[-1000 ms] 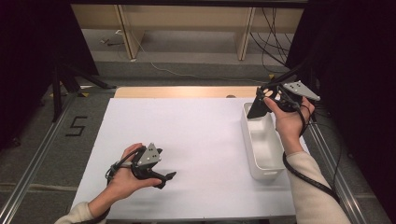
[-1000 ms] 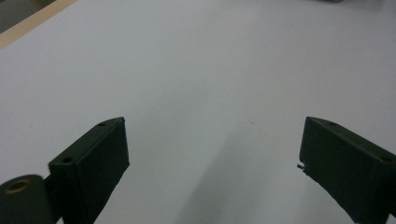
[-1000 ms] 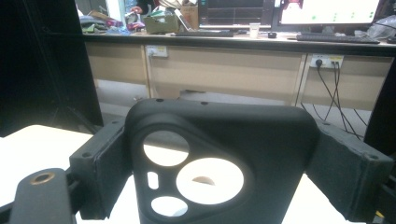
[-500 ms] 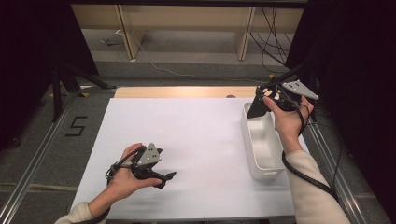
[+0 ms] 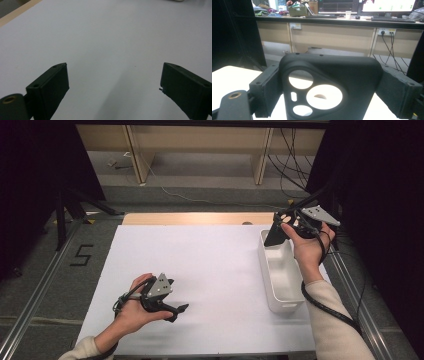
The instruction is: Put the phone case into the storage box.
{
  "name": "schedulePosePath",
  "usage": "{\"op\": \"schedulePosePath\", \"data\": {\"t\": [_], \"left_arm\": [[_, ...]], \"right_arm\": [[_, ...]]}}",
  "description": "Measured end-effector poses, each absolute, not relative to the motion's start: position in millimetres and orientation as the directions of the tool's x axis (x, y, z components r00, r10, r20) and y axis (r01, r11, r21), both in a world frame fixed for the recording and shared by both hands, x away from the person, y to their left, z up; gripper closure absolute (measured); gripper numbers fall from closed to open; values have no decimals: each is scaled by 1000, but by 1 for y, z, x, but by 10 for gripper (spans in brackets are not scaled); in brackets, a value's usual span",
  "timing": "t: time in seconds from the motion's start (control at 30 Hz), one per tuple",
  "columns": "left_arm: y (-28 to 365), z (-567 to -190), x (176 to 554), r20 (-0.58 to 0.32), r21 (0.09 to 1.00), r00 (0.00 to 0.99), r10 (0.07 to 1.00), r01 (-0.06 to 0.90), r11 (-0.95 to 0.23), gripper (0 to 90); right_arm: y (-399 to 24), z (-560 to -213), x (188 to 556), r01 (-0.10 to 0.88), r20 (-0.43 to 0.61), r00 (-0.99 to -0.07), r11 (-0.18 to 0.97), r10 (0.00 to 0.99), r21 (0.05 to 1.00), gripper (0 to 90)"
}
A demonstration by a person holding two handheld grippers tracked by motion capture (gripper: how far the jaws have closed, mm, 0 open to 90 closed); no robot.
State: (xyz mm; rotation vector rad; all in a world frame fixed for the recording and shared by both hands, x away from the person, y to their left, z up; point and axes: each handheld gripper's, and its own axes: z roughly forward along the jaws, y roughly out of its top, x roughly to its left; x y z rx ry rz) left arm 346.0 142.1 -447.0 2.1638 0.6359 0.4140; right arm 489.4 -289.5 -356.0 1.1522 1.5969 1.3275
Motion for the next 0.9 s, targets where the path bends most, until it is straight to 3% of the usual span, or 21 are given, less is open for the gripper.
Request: {"op": "schedulePosePath", "data": {"t": [0.9], "left_arm": [[142, -447, 346, 71, 791, 818, 571, 302, -532, 79]], "right_arm": [[-287, -359, 496, 184, -5, -318, 67, 948, 981, 150]]}}
